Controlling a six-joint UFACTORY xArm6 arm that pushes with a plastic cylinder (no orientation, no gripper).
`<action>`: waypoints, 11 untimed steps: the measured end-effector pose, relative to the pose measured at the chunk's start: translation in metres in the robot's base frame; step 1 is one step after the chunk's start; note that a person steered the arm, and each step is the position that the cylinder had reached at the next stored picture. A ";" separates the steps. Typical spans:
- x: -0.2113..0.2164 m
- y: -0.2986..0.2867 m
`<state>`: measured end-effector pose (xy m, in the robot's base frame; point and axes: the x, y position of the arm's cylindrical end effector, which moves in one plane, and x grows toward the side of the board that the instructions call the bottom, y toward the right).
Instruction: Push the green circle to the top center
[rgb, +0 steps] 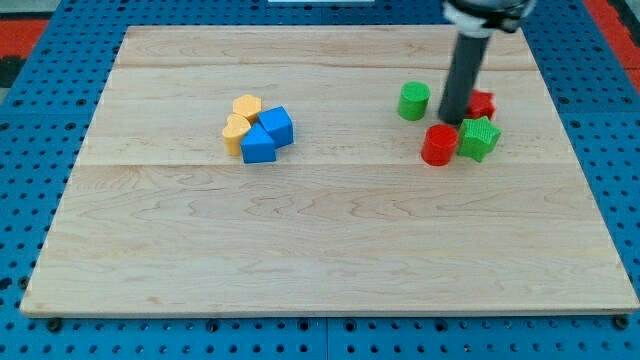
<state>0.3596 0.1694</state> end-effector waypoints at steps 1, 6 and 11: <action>-0.043 -0.010; -0.011 -0.142; -0.093 -0.205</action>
